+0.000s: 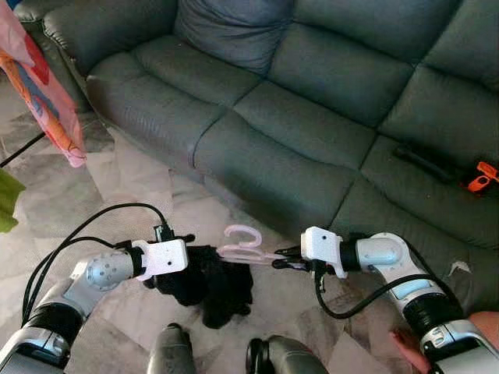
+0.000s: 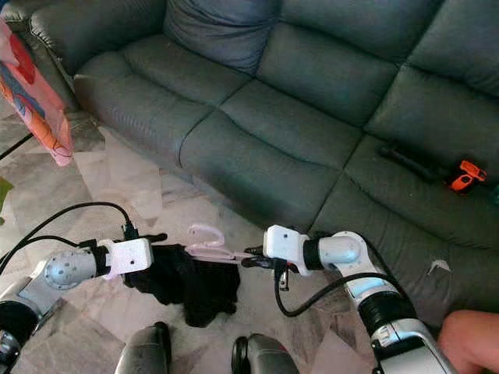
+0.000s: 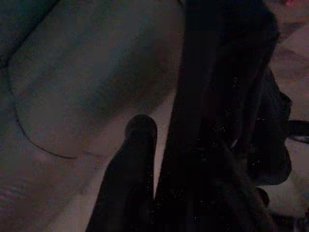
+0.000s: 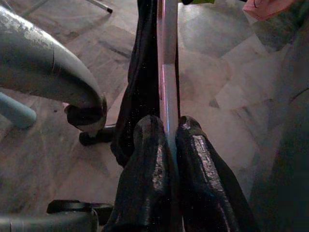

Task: Hang hanger

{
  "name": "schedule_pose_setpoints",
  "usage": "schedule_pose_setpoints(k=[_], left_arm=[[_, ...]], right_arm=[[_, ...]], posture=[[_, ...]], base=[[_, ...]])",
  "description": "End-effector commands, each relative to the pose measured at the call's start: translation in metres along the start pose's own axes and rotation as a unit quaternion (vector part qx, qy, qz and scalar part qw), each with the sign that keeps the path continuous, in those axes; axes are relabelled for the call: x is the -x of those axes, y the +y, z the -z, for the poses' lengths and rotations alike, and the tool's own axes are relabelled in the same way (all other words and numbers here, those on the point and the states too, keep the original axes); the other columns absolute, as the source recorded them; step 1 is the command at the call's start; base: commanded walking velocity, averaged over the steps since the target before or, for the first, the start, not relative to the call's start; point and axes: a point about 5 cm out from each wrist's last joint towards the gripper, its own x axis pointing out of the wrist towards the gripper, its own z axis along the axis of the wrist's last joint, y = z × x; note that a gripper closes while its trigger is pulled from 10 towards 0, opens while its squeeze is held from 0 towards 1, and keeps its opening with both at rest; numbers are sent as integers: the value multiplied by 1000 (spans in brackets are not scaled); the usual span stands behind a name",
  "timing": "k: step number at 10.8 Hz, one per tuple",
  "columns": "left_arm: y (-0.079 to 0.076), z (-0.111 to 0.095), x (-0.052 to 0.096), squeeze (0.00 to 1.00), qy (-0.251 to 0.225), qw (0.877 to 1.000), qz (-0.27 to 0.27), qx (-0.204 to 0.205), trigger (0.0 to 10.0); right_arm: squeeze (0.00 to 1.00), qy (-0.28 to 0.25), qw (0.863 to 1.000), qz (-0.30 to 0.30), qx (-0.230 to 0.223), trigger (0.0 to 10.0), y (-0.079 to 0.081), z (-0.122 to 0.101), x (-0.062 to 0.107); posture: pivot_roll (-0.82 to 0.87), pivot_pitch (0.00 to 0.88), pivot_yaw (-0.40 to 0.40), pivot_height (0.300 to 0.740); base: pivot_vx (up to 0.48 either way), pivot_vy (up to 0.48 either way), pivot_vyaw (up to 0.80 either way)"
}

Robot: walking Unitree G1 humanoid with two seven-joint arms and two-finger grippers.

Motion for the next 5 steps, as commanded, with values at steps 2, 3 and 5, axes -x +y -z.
schedule_pose_setpoints(k=[2,3,5], left_arm=[[1,5,2,0,15,1000,13,5,0],[3,6,3,0,23,999,22,5,0],[4,6,2,0,25,999,25,6,0]], right_arm=[[0,-2,1000,-6,27,10000,-3,-4,0],[0,1,1000,-6,30,10000,-3,-4,0],[0,3,999,-5,34,10000,-5,-4,0]], posture=[[19,158,-80,740],[19,155,-80,740],[19,151,-83,740]], base=[[0,0,0],[0,0,0],[0,0,0]])
